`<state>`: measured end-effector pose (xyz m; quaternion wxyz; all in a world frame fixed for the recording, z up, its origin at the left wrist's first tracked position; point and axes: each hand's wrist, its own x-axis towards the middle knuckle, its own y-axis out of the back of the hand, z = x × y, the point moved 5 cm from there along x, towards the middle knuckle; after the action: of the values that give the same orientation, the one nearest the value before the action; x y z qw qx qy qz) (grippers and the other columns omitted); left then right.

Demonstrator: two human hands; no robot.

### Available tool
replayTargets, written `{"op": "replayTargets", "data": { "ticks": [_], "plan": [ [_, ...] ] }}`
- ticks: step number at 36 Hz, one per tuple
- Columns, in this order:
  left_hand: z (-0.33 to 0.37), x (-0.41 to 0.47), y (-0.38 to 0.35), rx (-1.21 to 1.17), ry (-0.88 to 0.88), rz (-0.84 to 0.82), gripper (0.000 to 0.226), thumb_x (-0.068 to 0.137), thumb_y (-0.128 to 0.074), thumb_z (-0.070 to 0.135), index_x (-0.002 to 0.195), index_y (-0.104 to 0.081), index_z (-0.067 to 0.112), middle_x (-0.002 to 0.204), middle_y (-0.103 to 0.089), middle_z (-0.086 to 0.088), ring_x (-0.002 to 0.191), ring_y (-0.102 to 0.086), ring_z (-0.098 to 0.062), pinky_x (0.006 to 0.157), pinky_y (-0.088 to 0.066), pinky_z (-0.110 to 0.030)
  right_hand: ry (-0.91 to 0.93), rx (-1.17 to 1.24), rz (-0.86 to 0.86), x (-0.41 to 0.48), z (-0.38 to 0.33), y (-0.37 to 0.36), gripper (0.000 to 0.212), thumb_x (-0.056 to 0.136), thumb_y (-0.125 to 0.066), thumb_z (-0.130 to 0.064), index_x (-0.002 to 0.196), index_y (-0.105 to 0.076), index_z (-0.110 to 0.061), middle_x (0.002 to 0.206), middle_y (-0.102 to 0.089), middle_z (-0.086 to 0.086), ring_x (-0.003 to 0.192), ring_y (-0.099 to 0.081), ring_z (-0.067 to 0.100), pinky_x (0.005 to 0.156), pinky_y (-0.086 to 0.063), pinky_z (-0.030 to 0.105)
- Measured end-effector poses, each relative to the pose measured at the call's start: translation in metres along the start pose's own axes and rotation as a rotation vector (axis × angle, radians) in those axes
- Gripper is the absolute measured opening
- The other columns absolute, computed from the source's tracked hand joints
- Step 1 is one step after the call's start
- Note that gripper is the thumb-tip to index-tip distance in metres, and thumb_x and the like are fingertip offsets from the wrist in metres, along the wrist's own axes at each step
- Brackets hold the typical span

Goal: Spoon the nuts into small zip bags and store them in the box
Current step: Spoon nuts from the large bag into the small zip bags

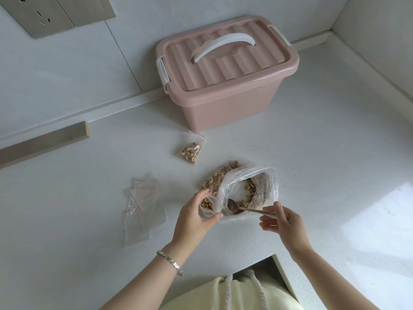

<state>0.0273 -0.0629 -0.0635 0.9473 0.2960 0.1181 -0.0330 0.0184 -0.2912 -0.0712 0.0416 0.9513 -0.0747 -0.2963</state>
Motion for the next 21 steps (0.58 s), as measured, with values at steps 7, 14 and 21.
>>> {"op": "replayTargets", "data": {
  "ticks": [7, 14, 21],
  "plan": [
    [0.000, 0.000, 0.000, 0.006, -0.006, -0.003, 0.065, 0.074, -0.076, 0.029, 0.131, -0.044, 0.021, 0.126, -0.051, 0.015, 0.114, -0.041, 0.006, 0.088, -0.024, 0.008, -0.217, 0.206, 0.001, -0.002, 0.007, 0.005, 0.036, 0.098, -0.039, -0.026, 0.087, -0.063, 0.000, 0.075, -0.067, 0.019, 0.068, -0.065, 0.028, 0.055, -0.057, 0.023],
    [-0.001, 0.000, -0.001, 0.006, -0.002, -0.001, 0.065, 0.074, -0.075, 0.029, 0.131, -0.045, 0.021, 0.128, -0.052, 0.012, 0.114, -0.042, 0.005, 0.089, -0.024, 0.007, -0.243, 0.283, 0.031, -0.004, 0.007, 0.025, 0.039, 0.098, -0.038, -0.029, 0.091, -0.062, 0.001, 0.075, -0.065, 0.019, 0.067, -0.063, 0.026, 0.055, -0.057, 0.022],
    [0.001, 0.000, -0.001, 0.001, -0.010, -0.003, 0.064, 0.073, -0.076, 0.025, 0.130, -0.046, 0.017, 0.120, -0.047, 0.019, 0.113, -0.040, 0.006, 0.087, -0.022, 0.009, -0.163, 0.290, 0.047, -0.006, -0.007, 0.043, 0.039, 0.097, -0.038, -0.029, 0.090, -0.062, 0.000, 0.075, -0.065, 0.019, 0.060, -0.067, 0.019, 0.054, -0.056, 0.021]
  ]
}}
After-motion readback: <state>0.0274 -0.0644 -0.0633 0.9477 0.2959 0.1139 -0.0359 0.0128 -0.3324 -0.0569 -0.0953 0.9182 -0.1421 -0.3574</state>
